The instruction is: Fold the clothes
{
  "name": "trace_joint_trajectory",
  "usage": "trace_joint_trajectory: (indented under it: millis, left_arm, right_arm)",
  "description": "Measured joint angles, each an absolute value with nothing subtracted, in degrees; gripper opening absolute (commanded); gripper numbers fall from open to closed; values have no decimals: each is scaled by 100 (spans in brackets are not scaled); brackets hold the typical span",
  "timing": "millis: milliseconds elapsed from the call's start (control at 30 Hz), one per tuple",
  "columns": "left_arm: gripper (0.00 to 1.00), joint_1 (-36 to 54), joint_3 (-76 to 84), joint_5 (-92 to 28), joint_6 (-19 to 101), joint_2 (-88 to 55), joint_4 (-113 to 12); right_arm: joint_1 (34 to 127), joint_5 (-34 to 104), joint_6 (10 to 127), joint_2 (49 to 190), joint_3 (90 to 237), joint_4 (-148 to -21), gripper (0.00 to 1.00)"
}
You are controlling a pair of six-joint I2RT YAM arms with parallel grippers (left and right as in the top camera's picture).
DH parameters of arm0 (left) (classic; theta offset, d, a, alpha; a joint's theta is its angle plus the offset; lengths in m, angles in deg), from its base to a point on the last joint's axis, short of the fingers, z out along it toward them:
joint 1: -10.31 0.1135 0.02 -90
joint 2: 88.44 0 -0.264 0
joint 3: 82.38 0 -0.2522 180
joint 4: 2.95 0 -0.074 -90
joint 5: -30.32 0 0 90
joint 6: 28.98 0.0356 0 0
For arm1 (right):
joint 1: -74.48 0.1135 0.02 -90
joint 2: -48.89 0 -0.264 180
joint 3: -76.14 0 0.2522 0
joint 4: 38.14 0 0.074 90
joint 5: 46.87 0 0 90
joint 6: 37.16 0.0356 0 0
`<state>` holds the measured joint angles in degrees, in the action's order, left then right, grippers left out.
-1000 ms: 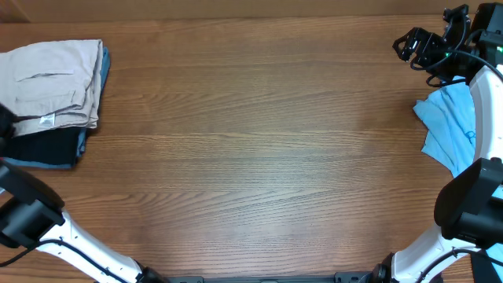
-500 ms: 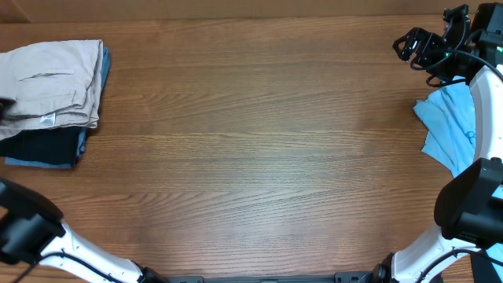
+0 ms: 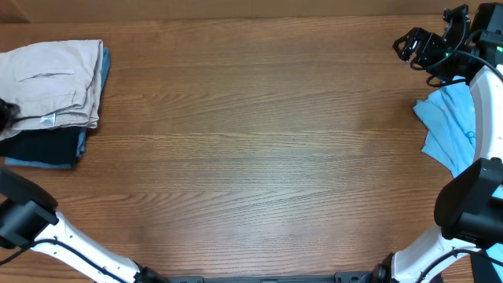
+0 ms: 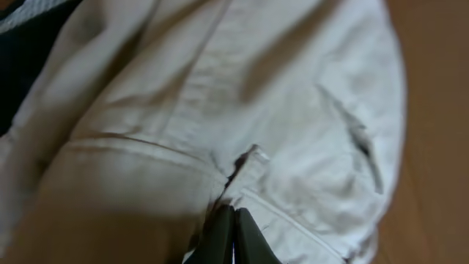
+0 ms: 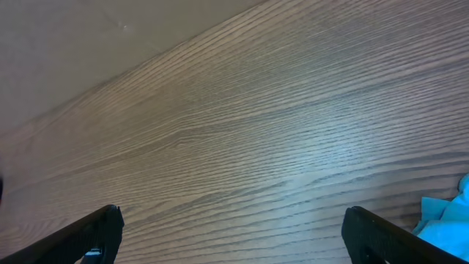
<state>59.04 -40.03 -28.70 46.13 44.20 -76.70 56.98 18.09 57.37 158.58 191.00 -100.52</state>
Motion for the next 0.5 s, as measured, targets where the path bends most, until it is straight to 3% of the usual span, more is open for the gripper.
trace_joint_trajectory:
  millis: [500]
  left_arm:
    - [4,5954,-3418,-4070,4613,4497,-7493]
  right_arm:
    - [5701,1807,5737,15858,19100,-10050,100]
